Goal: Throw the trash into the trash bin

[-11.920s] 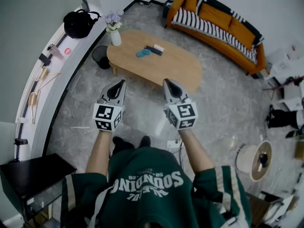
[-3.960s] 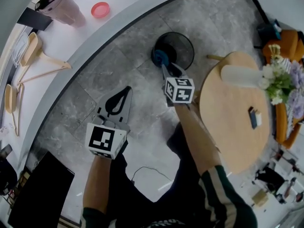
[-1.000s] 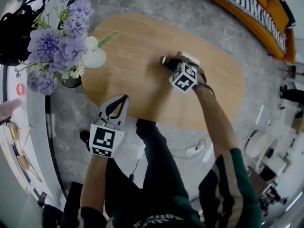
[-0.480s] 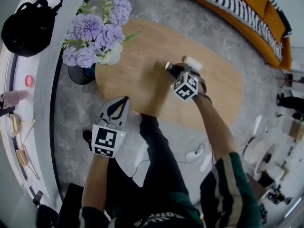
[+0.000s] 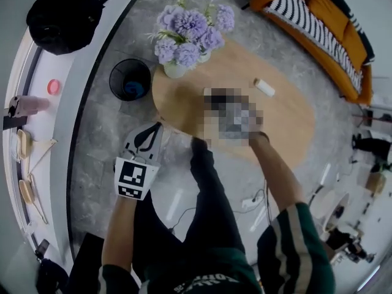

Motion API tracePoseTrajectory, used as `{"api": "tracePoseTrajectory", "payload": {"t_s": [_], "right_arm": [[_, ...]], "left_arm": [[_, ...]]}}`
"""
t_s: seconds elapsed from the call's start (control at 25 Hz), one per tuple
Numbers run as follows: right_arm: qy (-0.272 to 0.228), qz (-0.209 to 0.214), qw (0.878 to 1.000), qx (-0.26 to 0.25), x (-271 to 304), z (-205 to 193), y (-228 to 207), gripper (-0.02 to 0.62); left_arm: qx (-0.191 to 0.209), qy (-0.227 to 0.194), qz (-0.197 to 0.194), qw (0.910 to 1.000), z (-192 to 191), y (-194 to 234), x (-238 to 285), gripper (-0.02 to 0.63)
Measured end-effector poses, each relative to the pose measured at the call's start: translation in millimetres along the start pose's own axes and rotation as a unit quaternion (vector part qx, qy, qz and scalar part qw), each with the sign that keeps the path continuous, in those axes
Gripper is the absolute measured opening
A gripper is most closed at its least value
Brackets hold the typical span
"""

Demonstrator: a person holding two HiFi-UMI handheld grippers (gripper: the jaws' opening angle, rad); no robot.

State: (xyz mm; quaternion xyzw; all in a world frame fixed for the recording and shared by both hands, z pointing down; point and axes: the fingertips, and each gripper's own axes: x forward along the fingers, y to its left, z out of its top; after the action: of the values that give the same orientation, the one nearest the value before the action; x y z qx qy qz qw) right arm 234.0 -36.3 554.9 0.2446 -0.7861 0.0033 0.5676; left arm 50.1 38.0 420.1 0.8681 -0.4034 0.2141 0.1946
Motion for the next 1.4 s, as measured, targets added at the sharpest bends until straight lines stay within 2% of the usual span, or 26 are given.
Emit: {"api": "tracePoseTrajectory", "payload": {"t_s": [0.4,0.52,0.68,0.8,0.92,1.08,1.24,1.4], "right_arm": [[-0.062,0.072,0.991,-0.092,42,159,98,0.178],[-0.091,0.098,0.987,-0.093,53,209,126,0.178],[-0.136,0.128,0.981,-0.050,70,274,141,0.178],[-0.165,0.119,0.979,-0.026,87,316,140,0.178],[-0.185,0.109,0.977,0.021,112,342,135,0.178],[-0.184,0.084,0.976,0.086,161,355,123,0.178],[-0.164,0.056,0.975,0.137,220,348,112,0.178],[-0.131,0.047,0.972,0.188,282,334,114,0.178]], "left_arm": [[-0.057,-0.002,0.083,0.9949,-55,103,-81,0.000],[-0.076,-0.006,0.108,0.9912,-72,131,-102,0.000],[-0.101,-0.016,0.137,0.9853,-92,159,-120,0.000],[-0.114,-0.017,0.156,0.9810,-113,178,-129,0.000],[-0.129,-0.020,0.176,0.9757,-134,193,-132,0.000],[-0.140,-0.030,0.204,0.9684,-158,212,-129,0.000],[-0.142,-0.040,0.219,0.9645,-179,226,-118,0.000],[-0.155,-0.050,0.229,0.9596,-205,240,-104,0.000]]}}
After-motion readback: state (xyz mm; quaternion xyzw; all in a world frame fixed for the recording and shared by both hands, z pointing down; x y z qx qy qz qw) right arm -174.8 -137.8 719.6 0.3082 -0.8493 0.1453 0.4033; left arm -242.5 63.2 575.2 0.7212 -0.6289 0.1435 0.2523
